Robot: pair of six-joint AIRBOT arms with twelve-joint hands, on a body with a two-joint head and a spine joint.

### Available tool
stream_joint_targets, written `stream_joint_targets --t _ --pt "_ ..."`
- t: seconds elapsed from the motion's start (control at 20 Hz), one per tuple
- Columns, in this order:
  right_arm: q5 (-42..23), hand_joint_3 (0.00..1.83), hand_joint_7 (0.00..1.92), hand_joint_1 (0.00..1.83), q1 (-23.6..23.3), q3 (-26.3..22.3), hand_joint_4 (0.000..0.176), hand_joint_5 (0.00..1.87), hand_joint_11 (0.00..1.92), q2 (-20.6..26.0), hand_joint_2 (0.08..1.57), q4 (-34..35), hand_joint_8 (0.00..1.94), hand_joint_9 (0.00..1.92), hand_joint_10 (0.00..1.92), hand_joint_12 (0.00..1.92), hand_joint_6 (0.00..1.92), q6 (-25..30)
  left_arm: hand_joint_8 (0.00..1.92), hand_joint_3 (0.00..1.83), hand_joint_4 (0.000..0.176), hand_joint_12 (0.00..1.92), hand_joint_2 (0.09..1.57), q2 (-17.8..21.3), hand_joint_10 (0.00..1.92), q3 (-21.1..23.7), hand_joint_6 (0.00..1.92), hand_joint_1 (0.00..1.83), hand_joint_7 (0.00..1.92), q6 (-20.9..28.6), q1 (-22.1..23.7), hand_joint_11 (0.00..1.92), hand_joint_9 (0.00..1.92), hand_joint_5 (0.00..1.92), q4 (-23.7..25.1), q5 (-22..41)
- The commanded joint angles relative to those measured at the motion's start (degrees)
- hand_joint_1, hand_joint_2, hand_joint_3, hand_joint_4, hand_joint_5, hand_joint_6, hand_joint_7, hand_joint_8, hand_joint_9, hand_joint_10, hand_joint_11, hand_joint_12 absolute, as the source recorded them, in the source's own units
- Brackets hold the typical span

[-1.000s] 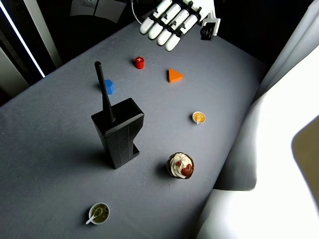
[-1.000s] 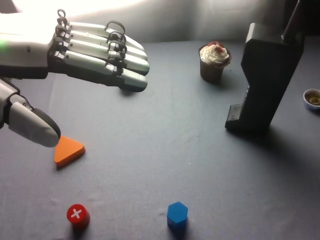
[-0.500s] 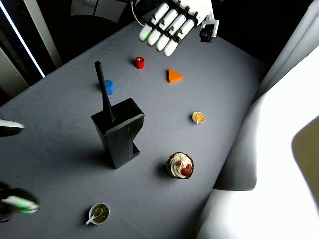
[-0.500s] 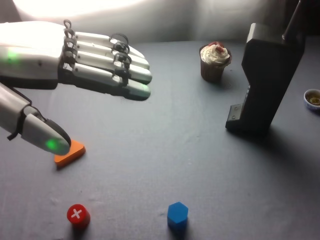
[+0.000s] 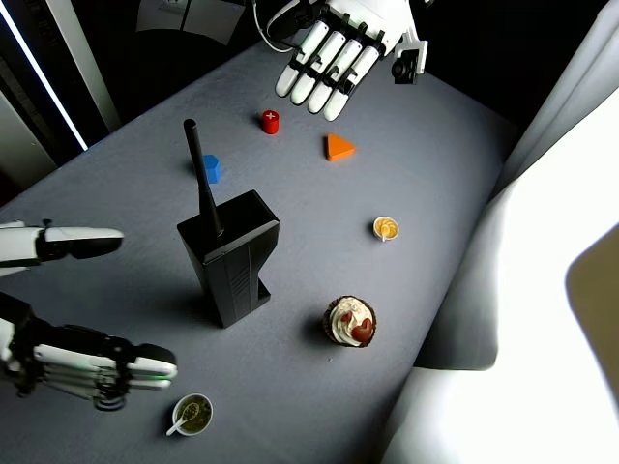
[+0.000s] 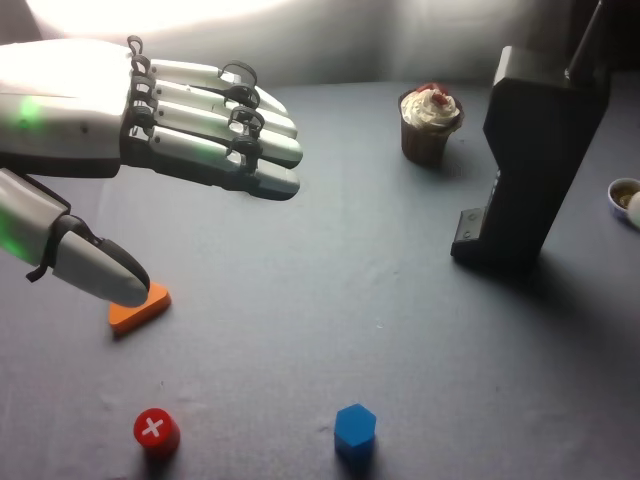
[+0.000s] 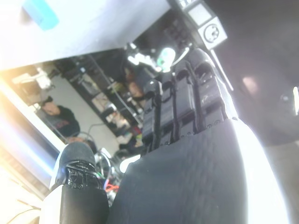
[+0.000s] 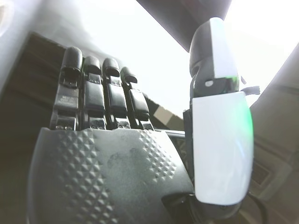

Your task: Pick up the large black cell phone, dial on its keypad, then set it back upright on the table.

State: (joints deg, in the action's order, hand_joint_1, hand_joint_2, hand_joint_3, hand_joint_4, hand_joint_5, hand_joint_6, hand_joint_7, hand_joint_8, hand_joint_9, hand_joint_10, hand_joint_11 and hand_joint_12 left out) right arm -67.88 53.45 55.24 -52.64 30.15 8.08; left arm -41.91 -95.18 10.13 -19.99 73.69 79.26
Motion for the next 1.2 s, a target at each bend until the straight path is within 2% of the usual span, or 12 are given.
stream_joint_targets --t 0.0,0.05,0.1,0.3,0.55,0.7,0.8,1.0,1.15 --pt "-5.8 0.00 0.17 1.00 -0.7 0.4 0.000 0.15 0.00 0.3 0.97 -0.9 0.00 0.16 0.00 0.53 0.00 0.5 0.00 0.00 0.000 0.27 1.15 0.4 0.00 -0.1 0.00 0.05 0.12 0.3 1.2 0.00 0.09 0.17 -6.4 3.6" --pt "-5.5 0.00 0.14 0.94 -1.1 0.6 0.000 0.11 0.00 0.1 0.99 -0.9 0.00 0.14 0.00 0.43 0.00 0.4 0.00 0.00 0.000 0.40 1.14 0.4 0.01 -0.1 0.00 0.02 0.14 0.4 1.2 0.00 0.12 0.18 -6.6 3.6" --pt "-5.4 0.00 0.14 0.91 -1.4 0.7 0.000 0.10 0.00 -0.1 0.99 -1.1 0.00 0.14 0.00 0.46 0.00 0.2 0.01 0.00 0.000 0.43 1.14 0.4 0.01 -0.1 0.01 0.06 0.16 0.6 1.2 0.00 0.14 0.19 -6.8 3.5" --pt "-4.2 0.00 0.16 0.90 -3.1 0.7 0.000 0.14 0.00 -0.7 1.00 -1.5 0.01 0.17 0.01 0.57 0.01 -0.4 0.00 0.00 0.000 0.33 1.15 0.4 0.00 -0.2 0.00 0.02 0.13 1.2 1.1 0.00 0.10 0.15 -8.0 3.6" --pt "-3.0 0.00 0.12 0.81 -5.6 1.4 0.000 0.10 0.00 -1.7 1.00 -1.5 0.00 0.12 0.00 0.49 0.00 -1.1 0.00 0.00 0.000 0.33 1.15 0.4 0.00 -0.4 0.00 0.02 0.13 1.6 1.3 0.00 0.11 0.17 -8.2 3.9" --pt "-2.3 0.00 0.14 0.84 -7.2 2.2 0.000 0.13 0.00 -2.5 0.99 -1.5 0.01 0.15 0.01 0.51 0.01 -1.5 0.00 0.00 0.000 0.32 1.15 0.3 0.00 -1.0 0.00 0.05 0.13 2.4 1.5 0.00 0.09 0.17 -8.8 4.2" --pt "-1.6 0.00 0.13 0.80 -8.5 2.9 0.000 0.12 0.00 -3.3 1.00 -1.5 0.00 0.14 0.00 0.49 0.00 -1.7 0.00 0.00 0.000 0.23 1.16 0.3 0.00 -1.0 0.00 0.00 0.10 2.4 1.6 0.00 0.07 0.14 -8.8 4.3" --pt "-0.8 0.00 0.13 0.85 -10.4 4.1 0.000 0.11 0.00 -4.7 0.97 -1.5 0.00 0.13 0.00 0.46 0.00 -3.1 0.00 0.00 0.000 0.29 1.16 0.3 0.00 -0.9 0.01 0.00 0.12 2.4 1.6 0.00 0.09 0.16 -8.8 4.3" --pt "-0.8 0.00 0.10 0.82 -11.7 4.9 0.000 0.09 0.00 -6.1 0.98 -1.5 0.00 0.10 0.00 0.40 0.00 -3.9 0.00 0.00 0.000 0.27 1.16 0.3 0.00 -0.7 0.00 0.00 0.11 2.7 1.5 0.00 0.08 0.15 -9.0 4.3"
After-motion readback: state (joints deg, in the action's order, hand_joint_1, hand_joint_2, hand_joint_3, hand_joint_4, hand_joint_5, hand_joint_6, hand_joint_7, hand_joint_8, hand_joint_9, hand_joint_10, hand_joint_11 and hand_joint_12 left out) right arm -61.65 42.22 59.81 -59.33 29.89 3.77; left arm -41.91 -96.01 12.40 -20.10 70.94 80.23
